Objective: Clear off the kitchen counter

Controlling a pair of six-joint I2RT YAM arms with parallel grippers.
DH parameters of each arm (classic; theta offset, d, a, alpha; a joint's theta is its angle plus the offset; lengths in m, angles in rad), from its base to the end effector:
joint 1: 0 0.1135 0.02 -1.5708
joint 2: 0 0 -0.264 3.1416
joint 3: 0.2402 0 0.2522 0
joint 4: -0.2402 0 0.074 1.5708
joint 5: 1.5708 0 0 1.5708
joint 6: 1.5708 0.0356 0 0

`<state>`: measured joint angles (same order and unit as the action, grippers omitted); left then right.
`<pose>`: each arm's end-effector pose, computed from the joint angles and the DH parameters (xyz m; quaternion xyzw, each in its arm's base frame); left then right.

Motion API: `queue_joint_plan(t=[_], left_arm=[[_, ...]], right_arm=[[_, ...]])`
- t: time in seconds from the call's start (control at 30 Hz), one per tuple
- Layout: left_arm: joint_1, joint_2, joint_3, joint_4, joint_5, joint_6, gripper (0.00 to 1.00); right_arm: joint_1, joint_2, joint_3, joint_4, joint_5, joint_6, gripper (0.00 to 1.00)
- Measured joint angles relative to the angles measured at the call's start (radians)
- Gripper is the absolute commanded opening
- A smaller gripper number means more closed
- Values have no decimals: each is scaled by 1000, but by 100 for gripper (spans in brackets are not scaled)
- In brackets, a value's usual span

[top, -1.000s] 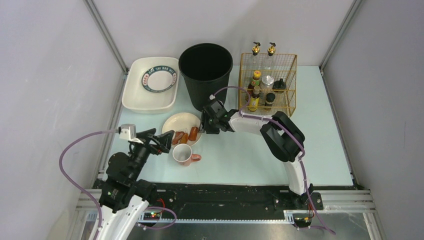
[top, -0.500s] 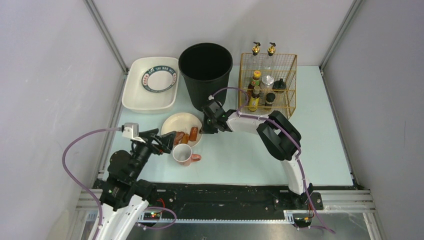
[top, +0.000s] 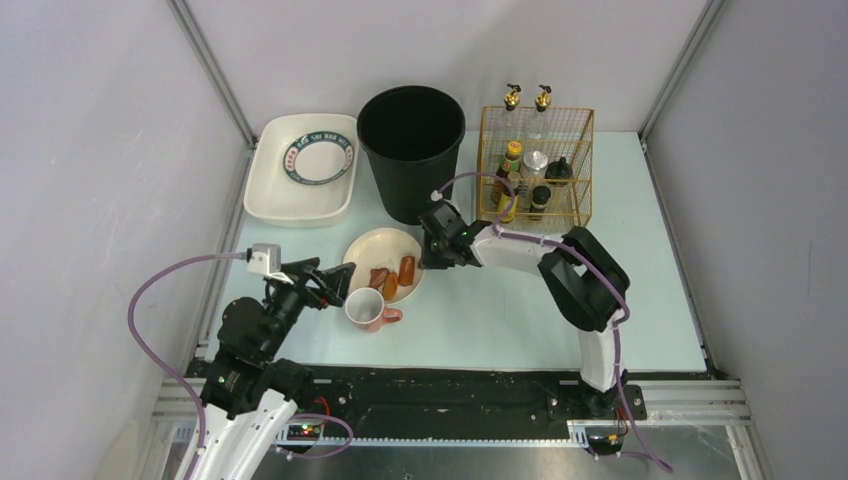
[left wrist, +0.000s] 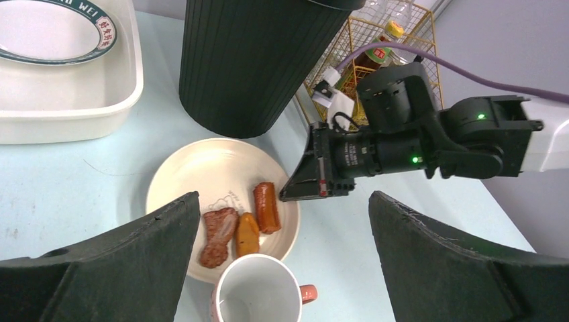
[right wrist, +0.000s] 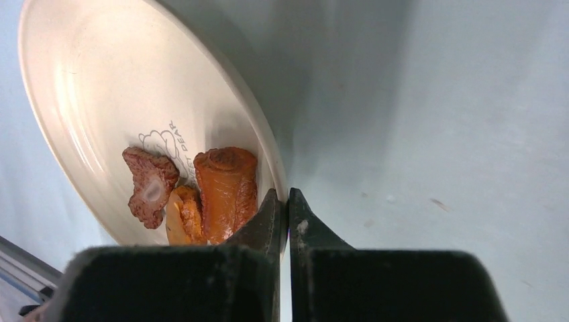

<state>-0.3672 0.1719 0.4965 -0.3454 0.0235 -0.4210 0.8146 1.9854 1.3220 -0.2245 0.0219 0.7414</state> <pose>0.0767 -0.0304 0.2914 -0.0110 0.7143 -0.2764 0.6428 0.2925 0.3090 0.1665 -0.0308 0.9417 0.2277 0.2458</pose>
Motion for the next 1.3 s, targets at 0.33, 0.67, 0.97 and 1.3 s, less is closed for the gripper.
queue_joint_plan(t=[0.33,0.67,0.97,1.3], left_arm=[[0,-3,0,0,6,-1,100],[0,-3,0,0,8,-8,100],[0,-4,0,-1,8,-8,100],[0,-4,0,-1,12,-9,100]], right_arm=[[-92,-198,-104,-127,15,-111,0],[-154,-422,-164,-275,-47,-235,0],[-224,-658,-159,-443,-92,-348,0],[-246,-664,134,-694,-111,-392,0]])
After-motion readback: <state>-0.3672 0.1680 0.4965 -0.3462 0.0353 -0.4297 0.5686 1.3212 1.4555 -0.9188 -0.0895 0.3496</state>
